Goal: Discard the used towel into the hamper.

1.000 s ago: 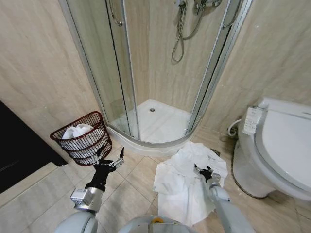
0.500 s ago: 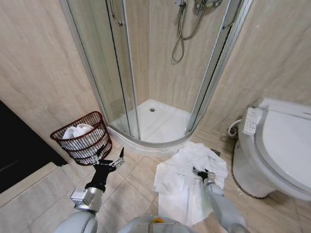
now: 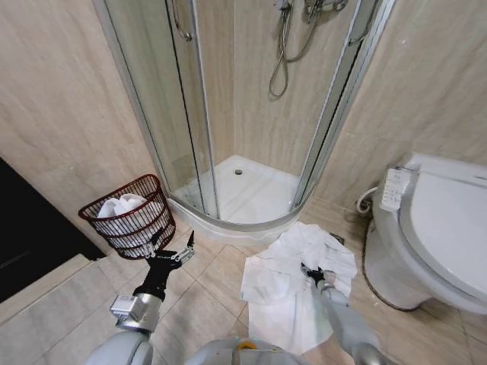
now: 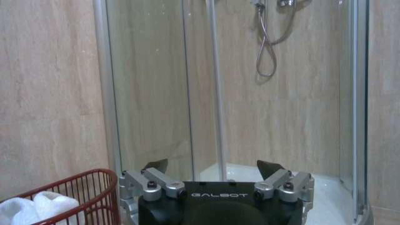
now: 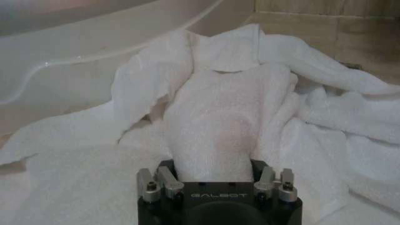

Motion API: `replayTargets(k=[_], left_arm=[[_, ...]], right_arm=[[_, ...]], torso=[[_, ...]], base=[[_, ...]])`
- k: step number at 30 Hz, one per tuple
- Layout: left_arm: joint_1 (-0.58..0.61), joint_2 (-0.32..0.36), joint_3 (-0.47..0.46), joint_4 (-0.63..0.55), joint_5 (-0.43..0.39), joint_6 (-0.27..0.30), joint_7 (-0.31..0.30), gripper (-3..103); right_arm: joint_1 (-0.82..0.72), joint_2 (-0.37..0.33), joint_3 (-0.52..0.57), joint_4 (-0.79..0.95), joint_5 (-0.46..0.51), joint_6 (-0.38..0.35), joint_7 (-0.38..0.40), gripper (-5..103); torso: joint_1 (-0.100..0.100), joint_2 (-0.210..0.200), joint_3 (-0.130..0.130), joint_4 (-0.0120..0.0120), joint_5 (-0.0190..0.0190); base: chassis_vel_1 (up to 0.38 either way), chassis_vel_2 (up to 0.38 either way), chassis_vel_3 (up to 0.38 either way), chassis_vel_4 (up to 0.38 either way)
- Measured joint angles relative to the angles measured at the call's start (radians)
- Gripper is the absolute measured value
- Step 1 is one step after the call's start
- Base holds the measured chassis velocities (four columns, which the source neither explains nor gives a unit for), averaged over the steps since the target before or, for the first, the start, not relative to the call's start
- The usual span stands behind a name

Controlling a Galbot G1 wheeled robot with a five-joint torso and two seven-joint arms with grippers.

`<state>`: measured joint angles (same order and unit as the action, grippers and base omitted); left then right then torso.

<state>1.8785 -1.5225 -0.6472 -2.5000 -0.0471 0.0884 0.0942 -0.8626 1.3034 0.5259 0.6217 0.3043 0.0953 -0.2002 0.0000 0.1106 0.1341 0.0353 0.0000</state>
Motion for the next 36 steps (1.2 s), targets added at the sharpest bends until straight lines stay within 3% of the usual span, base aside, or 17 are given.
replayTargets(k=[4,6,9,10,19,29,36], left_arm=[[0.000,0.000,0.000,0.000,0.000,0.000,0.000,93],[0.000,0.000,0.000,0.000,0.000,0.000,0.000,93],[0.000,0.000,0.000,0.000,0.000,0.000,0.000,93],[0.000,0.000,0.000,0.000,0.000,0.000,0.000,93],[0.000,0.000,0.000,0.000,0.000,0.000,0.000,93],[0.000,0.000,0.000,0.000,0.000,0.000,0.000,93],[0.000,0.000,0.000,0.000,0.000,0.000,0.000,93]], right_arm=[[-0.021,-0.002,0.000,0.029,0.004,0.000,0.001,60],[-0.028,-0.003,0.000,0.041,0.007,0.000,0.001,60],[-0.045,-0.006,0.000,0.068,0.015,-0.001,0.001,52],[-0.054,-0.007,0.000,0.083,0.018,-0.001,0.001,44],[-0.101,-0.016,0.009,0.150,0.042,-0.003,0.000,24],[-0.198,-0.018,0.042,0.303,0.033,0.056,0.003,20],[-0.357,-0.030,0.084,0.642,0.069,0.057,0.026,20]], torso=[[0.000,0.000,0.000,0.0001,0.0001],[0.000,0.000,0.000,0.0001,0.0001],[0.000,0.000,0.000,0.0000,0.0002],[0.000,0.000,0.000,0.0001,0.0003],[0.000,0.000,0.000,0.0001,0.0002],[0.000,0.000,0.000,0.0000,0.0005],[0.000,0.000,0.000,-0.0001,-0.0004]], base=[[0.000,0.000,0.000,0.000],[0.000,0.000,0.000,0.000],[0.000,0.000,0.000,0.000],[0.000,0.000,0.000,0.000],[0.000,0.000,0.000,0.000],[0.000,0.000,0.000,0.000],[0.000,0.000,0.000,0.000]])
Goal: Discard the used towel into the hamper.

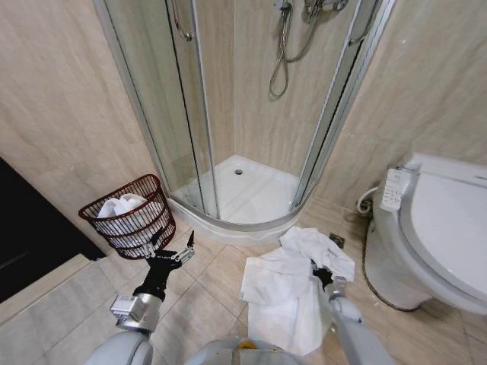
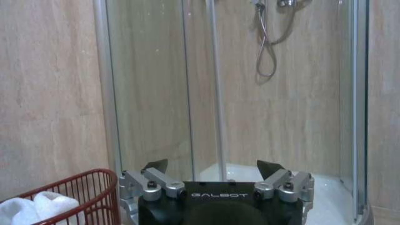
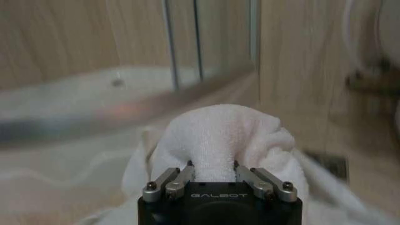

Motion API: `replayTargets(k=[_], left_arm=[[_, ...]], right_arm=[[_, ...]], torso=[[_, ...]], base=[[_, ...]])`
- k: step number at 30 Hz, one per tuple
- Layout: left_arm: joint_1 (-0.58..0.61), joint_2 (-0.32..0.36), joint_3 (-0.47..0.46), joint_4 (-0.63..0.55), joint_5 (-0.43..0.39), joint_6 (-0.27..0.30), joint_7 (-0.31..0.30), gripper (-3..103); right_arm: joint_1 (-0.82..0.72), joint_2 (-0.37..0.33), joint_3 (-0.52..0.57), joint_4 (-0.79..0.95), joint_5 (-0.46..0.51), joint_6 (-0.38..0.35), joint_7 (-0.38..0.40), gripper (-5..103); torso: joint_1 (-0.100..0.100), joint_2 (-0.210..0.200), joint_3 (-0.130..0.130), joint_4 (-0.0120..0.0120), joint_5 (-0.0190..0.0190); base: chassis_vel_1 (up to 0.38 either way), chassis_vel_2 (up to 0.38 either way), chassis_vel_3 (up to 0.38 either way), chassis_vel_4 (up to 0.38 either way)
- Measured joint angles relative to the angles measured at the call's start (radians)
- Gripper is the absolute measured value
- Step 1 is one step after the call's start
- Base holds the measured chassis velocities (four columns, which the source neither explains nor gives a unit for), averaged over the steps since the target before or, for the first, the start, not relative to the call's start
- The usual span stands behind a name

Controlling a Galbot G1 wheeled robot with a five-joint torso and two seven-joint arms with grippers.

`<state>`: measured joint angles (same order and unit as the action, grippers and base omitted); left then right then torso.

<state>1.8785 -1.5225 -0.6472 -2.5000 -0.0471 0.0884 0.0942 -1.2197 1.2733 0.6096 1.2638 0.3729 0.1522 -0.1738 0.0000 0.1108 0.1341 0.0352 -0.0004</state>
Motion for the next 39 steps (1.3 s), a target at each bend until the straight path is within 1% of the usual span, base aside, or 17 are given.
replayTargets(k=[1,3,4,5,8,9,14,15,19,21,22,25,27,30,31,33,39], left_arm=[[0.000,0.000,0.000,0.000,0.000,0.000,0.000,93],[0.000,0.000,0.000,0.000,0.000,0.000,0.000,93],[0.000,0.000,0.000,0.000,0.000,0.000,0.000,93],[0.000,0.000,0.000,0.000,0.000,0.000,0.000,93],[0.000,0.000,0.000,0.000,0.000,0.000,0.000,93],[0.000,0.000,0.000,0.000,0.000,0.000,0.000,93],[0.000,0.000,0.000,0.000,0.000,0.000,0.000,93],[0.000,0.000,0.000,0.000,0.000,0.000,0.000,93],[0.000,0.000,0.000,0.000,0.000,0.000,0.000,93],[0.000,0.000,0.000,0.000,0.000,0.000,0.000,93],[0.000,0.000,0.000,0.000,0.000,0.000,0.000,93],[0.000,0.000,0.000,0.000,0.000,0.000,0.000,93],[0.000,0.000,0.000,0.000,0.000,0.000,0.000,93],[0.000,0.000,0.000,0.000,0.000,0.000,0.000,93],[0.000,0.000,0.000,0.000,0.000,0.000,0.000,93],[0.000,0.000,0.000,0.000,0.000,0.000,0.000,93],[0.000,0.000,0.000,0.000,0.000,0.000,0.000,93]], right_arm=[[0.000,0.000,0.000,0.000,0.000,0.000,0.000,20],[-0.048,0.000,0.014,0.110,0.000,0.000,0.009,20],[-0.068,0.000,0.022,0.158,0.000,-0.001,0.014,20],[-0.068,0.000,0.022,0.158,0.000,-0.001,0.014,20],[-0.136,0.000,0.054,0.333,-0.007,-0.001,0.019,20],[-0.136,0.000,0.054,0.333,-0.007,-0.001,0.019,20],[-0.213,-0.002,0.114,0.584,-0.013,0.005,0.017,20],[-0.213,-0.002,0.114,0.584,-0.013,0.005,0.017,20],[-0.244,-0.009,0.150,0.726,0.010,0.004,0.006,20],[-0.261,-0.021,0.183,0.801,0.023,-0.008,-0.012,20],[-0.261,-0.021,0.183,0.801,0.023,-0.008,-0.012,20],[-0.272,-0.041,0.227,0.916,0.051,-0.040,-0.014,20],[-0.272,-0.046,0.236,0.945,0.058,-0.046,-0.009,20],[-0.266,-0.062,0.257,1.023,0.070,-0.054,0.043,20],[-0.266,-0.062,0.257,1.023,0.070,-0.054,0.043,20],[-0.256,-0.074,0.277,1.068,0.092,-0.051,0.089,20],[-0.247,-0.088,0.298,1.147,0.142,-0.029,0.134,20]], torso=[[0.000,0.000,0.000,0.0000,0.0000],[0.000,0.000,0.000,0.0001,0.0009],[0.000,0.000,0.000,0.0003,0.0005],[0.000,0.000,0.000,0.0003,0.0005],[0.000,0.000,0.000,0.0001,0.0004],[0.000,0.000,0.000,0.0001,0.0004],[0.000,0.000,0.000,0.0000,0.0003],[0.000,0.000,0.000,0.0000,0.0003],[0.000,0.000,0.000,0.0002,0.0003],[0.000,0.000,0.000,0.0001,0.0003],[0.000,0.000,0.000,0.0001,0.0003],[0.000,0.000,0.000,0.0000,0.0004],[0.000,0.000,0.000,0.0000,0.0003],[0.000,0.000,0.000,0.0002,0.0003],[0.000,0.000,0.000,0.0002,0.0003],[0.000,0.000,0.000,0.0001,0.0005],[0.000,0.000,0.000,0.0001,0.0004]], base=[[0.000,0.000,0.000,0.000],[0.000,0.000,0.000,0.000],[0.000,0.000,0.000,0.000],[0.000,0.000,0.000,0.000],[0.000,0.000,0.000,0.000],[0.000,0.000,0.000,0.000],[0.000,0.000,0.000,0.000],[0.000,0.000,0.000,0.000],[0.000,0.000,0.000,0.000],[0.000,0.000,0.000,0.000],[0.000,0.000,0.000,0.000],[0.000,0.000,0.000,0.000],[0.000,0.000,0.000,0.000],[0.000,0.000,0.000,0.000],[0.000,0.000,0.000,0.000],[0.000,0.000,0.000,0.000],[0.000,0.000,0.000,0.000]])
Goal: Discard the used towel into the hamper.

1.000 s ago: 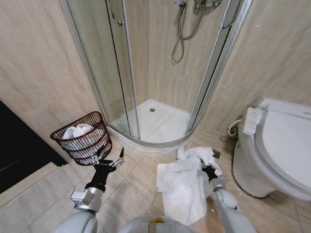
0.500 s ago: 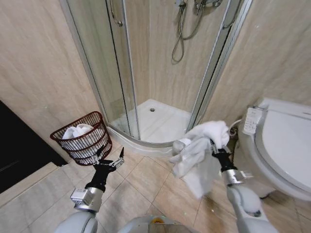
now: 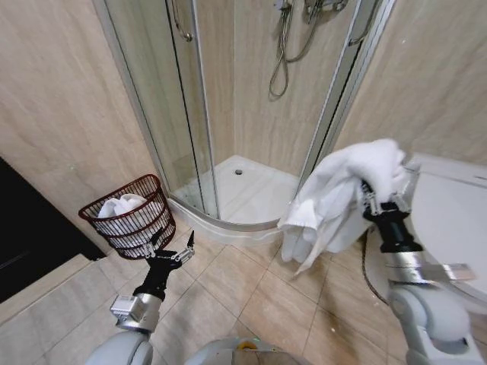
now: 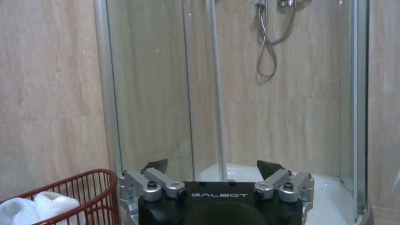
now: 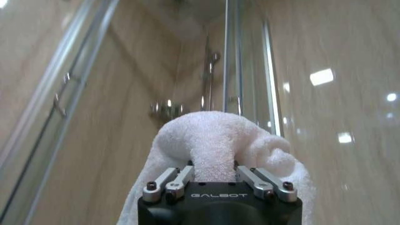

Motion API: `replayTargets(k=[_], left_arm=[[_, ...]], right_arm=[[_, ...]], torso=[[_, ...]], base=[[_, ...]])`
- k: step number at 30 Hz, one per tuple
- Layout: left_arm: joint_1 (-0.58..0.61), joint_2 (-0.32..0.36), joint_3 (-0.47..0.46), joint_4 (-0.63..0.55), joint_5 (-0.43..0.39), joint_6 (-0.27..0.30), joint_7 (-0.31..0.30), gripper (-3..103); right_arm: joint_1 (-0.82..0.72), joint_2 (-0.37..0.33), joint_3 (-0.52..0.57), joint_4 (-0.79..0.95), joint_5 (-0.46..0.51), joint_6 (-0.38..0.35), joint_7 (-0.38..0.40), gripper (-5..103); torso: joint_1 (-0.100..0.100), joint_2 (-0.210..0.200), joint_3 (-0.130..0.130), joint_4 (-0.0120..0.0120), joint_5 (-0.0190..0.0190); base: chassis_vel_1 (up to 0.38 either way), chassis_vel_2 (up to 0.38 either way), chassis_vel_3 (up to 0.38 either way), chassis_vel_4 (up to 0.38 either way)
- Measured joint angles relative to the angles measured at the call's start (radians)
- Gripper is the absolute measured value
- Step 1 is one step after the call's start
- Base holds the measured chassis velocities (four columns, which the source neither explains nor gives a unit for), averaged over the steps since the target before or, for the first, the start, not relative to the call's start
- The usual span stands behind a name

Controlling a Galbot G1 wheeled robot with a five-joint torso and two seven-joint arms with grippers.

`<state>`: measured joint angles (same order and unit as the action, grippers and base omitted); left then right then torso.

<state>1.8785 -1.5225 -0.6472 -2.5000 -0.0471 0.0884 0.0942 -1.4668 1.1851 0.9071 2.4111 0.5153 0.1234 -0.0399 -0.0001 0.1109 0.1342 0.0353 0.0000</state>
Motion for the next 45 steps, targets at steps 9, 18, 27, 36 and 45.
replayTargets(k=[9,18,27,36,45], left_arm=[[0.000,0.000,0.000,0.000,0.000,0.000,0.000,93],[0.000,0.000,0.000,0.000,0.000,0.000,0.000,93],[0.000,0.000,0.000,0.000,0.000,0.000,0.000,93],[0.000,0.000,0.000,0.000,0.000,0.000,0.000,93],[0.000,0.000,0.000,0.000,0.000,0.000,0.000,93]], right_arm=[[-0.006,-0.040,0.087,0.097,0.076,0.000,0.032,20],[-0.005,-0.071,0.160,0.098,0.107,-0.001,0.046,20],[-0.009,-0.072,0.187,0.094,0.116,-0.001,0.057,20],[-0.007,-0.082,0.203,0.091,0.128,0.009,0.057,20],[0.002,-0.091,0.231,0.090,0.152,0.011,0.059,20]], torso=[[0.000,0.002,0.002,0.0000,-0.0001],[0.006,0.034,0.026,-0.0001,0.0001],[0.016,0.067,0.051,-0.0001,0.0001],[0.027,0.108,0.080,0.0000,0.0000],[0.040,0.150,0.109,-0.0001,0.0000]], base=[[0.000,0.000,0.000,0.000],[0.000,0.000,0.000,0.000],[0.000,0.000,0.000,0.000],[0.000,0.000,0.000,0.000],[0.000,0.000,0.000,0.000]])
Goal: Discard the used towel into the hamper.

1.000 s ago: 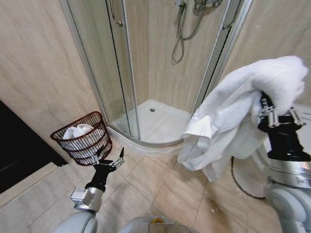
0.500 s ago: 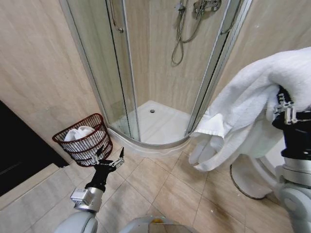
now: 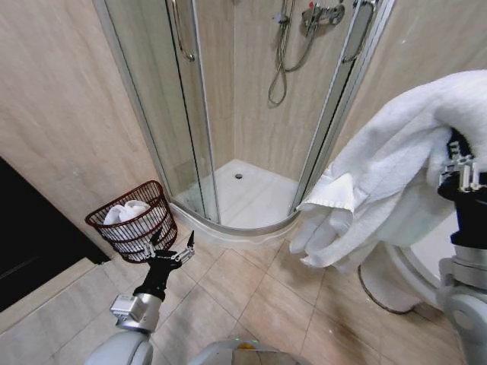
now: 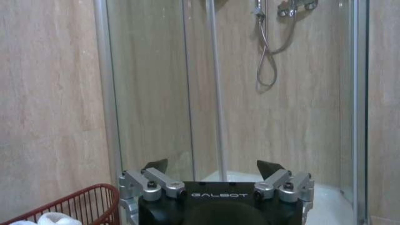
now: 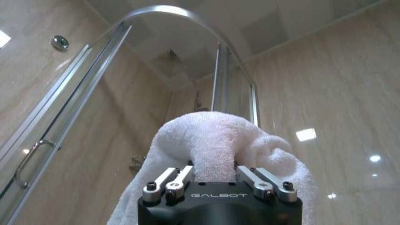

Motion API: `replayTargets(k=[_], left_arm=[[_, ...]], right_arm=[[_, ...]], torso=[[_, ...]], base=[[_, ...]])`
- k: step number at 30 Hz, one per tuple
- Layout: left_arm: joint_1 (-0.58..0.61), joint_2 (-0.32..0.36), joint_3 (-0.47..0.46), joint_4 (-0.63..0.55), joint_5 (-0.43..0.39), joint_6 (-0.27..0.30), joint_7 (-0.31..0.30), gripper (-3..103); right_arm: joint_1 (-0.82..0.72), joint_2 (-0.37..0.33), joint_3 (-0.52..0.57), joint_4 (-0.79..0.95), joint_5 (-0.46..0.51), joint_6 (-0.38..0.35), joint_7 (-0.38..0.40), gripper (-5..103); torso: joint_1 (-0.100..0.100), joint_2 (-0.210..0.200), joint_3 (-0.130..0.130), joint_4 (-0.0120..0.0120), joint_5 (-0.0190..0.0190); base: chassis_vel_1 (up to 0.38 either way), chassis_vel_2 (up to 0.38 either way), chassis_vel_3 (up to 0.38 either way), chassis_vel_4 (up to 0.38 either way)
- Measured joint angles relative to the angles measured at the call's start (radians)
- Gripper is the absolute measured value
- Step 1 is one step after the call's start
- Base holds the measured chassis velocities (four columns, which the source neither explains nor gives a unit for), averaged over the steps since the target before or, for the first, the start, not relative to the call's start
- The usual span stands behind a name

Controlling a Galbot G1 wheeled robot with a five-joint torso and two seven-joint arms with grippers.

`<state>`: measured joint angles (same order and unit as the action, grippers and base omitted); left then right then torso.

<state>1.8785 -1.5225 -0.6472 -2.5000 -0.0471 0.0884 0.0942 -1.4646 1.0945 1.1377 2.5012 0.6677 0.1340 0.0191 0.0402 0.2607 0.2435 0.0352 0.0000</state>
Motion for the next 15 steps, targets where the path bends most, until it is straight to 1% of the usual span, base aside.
replayTargets(k=[1,7,8,15], left_arm=[[0.000,0.000,0.000,0.000,0.000,0.000,0.000,93],[0.000,0.000,0.000,0.000,0.000,0.000,0.000,93],[0.000,0.000,0.000,0.000,0.000,0.000,0.000,93],[0.000,0.000,0.000,0.000,0.000,0.000,0.000,93]], right_arm=[[0.000,0.000,0.000,0.000,0.000,0.000,0.000,20],[0.014,-0.018,0.039,0.000,0.038,0.000,0.001,20],[0.014,-0.018,0.039,0.000,0.038,0.000,0.001,20],[0.034,-0.032,0.046,-0.001,0.039,0.020,-0.013,20]], torso=[[0.000,0.000,0.000,0.0000,0.0000],[0.009,0.028,0.019,0.0000,-0.0001],[0.009,0.028,0.019,0.0000,-0.0001],[0.020,0.060,0.040,0.0000,0.0000]], base=[[0.000,0.000,0.000,0.000],[0.000,0.000,0.000,0.000],[0.000,0.000,0.000,0.000],[0.000,0.000,0.000,0.000]])
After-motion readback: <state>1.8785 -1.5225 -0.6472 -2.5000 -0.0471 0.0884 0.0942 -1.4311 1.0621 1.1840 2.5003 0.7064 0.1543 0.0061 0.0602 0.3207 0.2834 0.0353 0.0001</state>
